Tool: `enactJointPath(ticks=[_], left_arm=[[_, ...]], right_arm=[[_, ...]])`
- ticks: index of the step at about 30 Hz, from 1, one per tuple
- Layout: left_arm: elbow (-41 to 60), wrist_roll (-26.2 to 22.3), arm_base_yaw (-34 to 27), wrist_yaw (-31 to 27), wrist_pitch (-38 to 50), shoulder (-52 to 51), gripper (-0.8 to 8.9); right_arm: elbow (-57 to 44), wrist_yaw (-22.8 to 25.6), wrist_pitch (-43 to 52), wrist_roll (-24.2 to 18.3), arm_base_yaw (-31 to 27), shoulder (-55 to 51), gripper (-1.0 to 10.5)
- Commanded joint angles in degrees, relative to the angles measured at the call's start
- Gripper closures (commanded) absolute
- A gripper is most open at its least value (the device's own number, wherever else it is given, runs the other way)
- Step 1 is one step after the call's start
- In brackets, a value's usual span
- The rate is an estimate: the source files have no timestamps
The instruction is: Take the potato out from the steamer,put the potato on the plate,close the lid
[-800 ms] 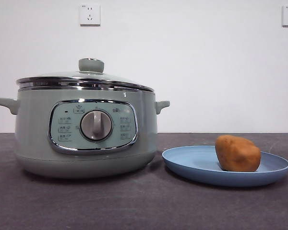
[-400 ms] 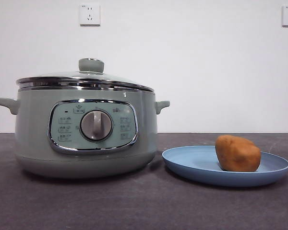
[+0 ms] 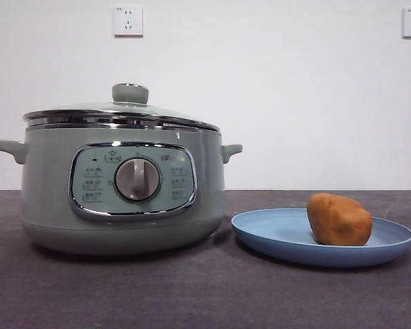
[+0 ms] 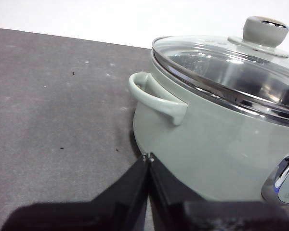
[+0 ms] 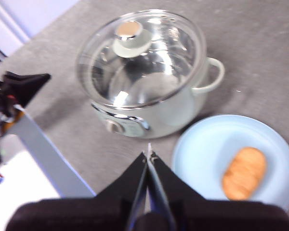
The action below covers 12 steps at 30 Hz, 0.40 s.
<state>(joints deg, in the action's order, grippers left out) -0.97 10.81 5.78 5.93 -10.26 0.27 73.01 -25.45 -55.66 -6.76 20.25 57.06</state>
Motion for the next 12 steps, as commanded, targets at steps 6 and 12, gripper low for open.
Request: enactJointPath(ticks=[6,12], left_arm=[[0.72,0.15,-0.15,0.09,0.00,-0.15,8.17],[0.72,0.15,-0.15,0.09,0.00,-0.15,8.17]], right_arm=[[-3.30,0.07,-1.01,-1.49,-9.86,-3.58,9.5],[-22.03,0.04,23.50,0.26,-16.59,-14.56,9.5]])
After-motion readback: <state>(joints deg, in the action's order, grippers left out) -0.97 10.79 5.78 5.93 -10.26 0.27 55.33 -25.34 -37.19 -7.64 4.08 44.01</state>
